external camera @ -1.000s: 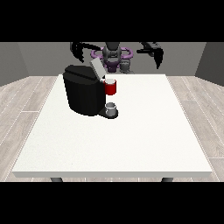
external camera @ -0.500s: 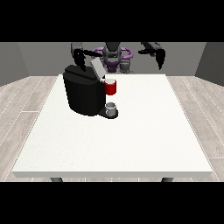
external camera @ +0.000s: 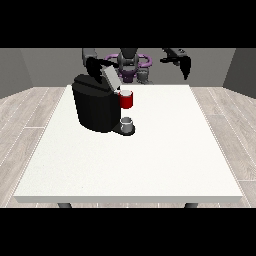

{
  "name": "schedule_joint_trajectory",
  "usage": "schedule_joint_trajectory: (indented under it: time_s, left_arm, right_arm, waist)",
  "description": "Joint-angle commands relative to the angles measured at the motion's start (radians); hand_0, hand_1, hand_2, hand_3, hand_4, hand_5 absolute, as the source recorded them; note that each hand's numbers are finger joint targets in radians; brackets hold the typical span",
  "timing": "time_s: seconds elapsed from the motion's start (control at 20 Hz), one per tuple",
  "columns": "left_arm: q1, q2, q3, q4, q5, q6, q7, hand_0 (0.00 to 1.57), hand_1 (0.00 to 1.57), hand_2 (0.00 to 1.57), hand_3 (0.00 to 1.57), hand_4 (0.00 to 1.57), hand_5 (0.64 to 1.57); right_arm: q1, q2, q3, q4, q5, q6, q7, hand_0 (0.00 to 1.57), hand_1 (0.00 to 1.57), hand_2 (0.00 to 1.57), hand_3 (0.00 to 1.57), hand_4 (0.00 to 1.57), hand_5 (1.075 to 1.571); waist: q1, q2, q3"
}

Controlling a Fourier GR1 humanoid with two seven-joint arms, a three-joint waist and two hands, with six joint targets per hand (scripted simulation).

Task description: Insert the coffee pod into the coffee machine and close the lid

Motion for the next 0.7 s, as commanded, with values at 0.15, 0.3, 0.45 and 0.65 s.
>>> schedule_joint_trajectory:
  time_s: [0.15, 0.3, 0.45, 0.65]
  left_arm:
    - [0.009, 0.028, 0.009, 0.006, 0.030, -0.019, -0.037, 0.00, 0.00, 0.00, 0.00, 0.00, 1.571]
    - [-0.027, 0.014, -0.008, 0.007, 0.010, 0.026, -0.005, 0.00, 0.00, 0.00, 0.00, 0.00, 1.571]
    - [-0.037, -0.018, -0.044, -0.033, -0.003, 0.062, 0.073, 0.00, 0.00, 0.00, 0.00, 0.00, 1.571]
    - [-0.029, 0.030, -0.004, 0.014, 0.020, 0.040, 0.015, 0.00, 0.00, 0.00, 0.00, 0.16, 1.571]
  right_arm:
    - [-0.062, 0.012, 0.004, 0.066, 0.022, -0.005, 0.004, 0.00, 0.00, 0.00, 0.00, 0.00, 1.571]
    - [-0.098, 0.021, 0.002, 0.082, 0.023, -0.009, 0.011, 0.00, 0.00, 0.00, 0.00, 0.00, 1.571]
    - [-0.119, -0.008, -0.016, 0.114, 0.012, 0.024, 0.001, 0.00, 0.00, 0.00, 0.00, 0.00, 1.571]
    - [-0.125, 0.025, 0.017, 0.106, 0.053, -0.011, -0.001, 0.00, 0.00, 0.00, 0.00, 0.08, 1.571]
  waist:
    - [0.013, 0.036, 0.0034]
    - [0.003, 0.041, 0.0034]
    - [0.019, 0.036, 0.0037]
    - [0.002, 0.031, 0.0034]
